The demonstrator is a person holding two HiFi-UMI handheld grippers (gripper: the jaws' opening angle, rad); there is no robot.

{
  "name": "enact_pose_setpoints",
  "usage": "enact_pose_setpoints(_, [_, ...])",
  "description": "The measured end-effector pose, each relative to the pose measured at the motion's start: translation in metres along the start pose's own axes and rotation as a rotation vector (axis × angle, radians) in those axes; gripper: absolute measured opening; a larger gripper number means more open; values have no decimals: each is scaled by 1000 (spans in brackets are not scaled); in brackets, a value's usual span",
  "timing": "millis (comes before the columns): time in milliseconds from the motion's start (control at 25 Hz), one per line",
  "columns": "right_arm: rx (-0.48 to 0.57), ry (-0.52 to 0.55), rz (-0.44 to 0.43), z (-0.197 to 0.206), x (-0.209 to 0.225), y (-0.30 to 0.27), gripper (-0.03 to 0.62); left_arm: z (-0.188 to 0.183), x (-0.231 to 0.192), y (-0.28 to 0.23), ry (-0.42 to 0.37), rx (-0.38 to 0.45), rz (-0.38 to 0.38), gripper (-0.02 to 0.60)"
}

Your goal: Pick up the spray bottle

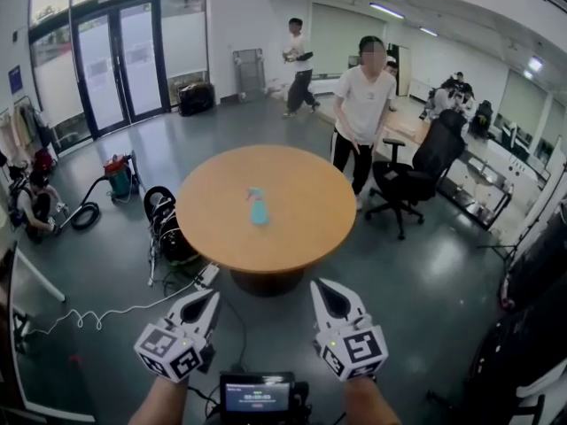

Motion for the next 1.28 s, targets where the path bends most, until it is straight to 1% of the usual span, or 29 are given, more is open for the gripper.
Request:
enact_pose_setpoints(280, [-2,41,3,-4,2,-61,17,0,-54,-29,-2,37,10,0])
enact_pose_setpoints(480, [-16,39,12,-4,2,-113,17,-3,-103,-50,5,48,23,0])
enact_pose_setpoints(560, [-20,45,17,-6,1,-134,40,-5,-122,-57,5,52,35,0])
enact_pose_setpoints(680, [-28,46,32,-4,5,-160,40,-2,-146,-68,-4,42,43,0])
enact_pose_setpoints(840, [-34,36,55,-1,8,-189,41,2,-175,-83,15,47,60,0])
enact_pose_setpoints(1000, [-75,46,63,7,8,-211,49,9,-198,-95,40,44,72,0])
enact_pose_setpoints(1080, [-87,64,71,6,11,-220,103,8,-205,-101,48,52,80,0])
enact_pose_setpoints(1120, [-91,73,73,6,12,-224,120,8,-209,-104,49,55,79,0])
enact_pose_setpoints(1280, [-95,63,58,10,18,-246,126,10,-226,-117,49,54,73,0])
Point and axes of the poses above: the fingertips, and each gripper's own axes: y backward along the fingers, x to its right, z out of its underside, the point moved 2 cm from there along y, backward along the fingers, and after that the axes turned 10 degrees about -y, right-handed, at the moved point
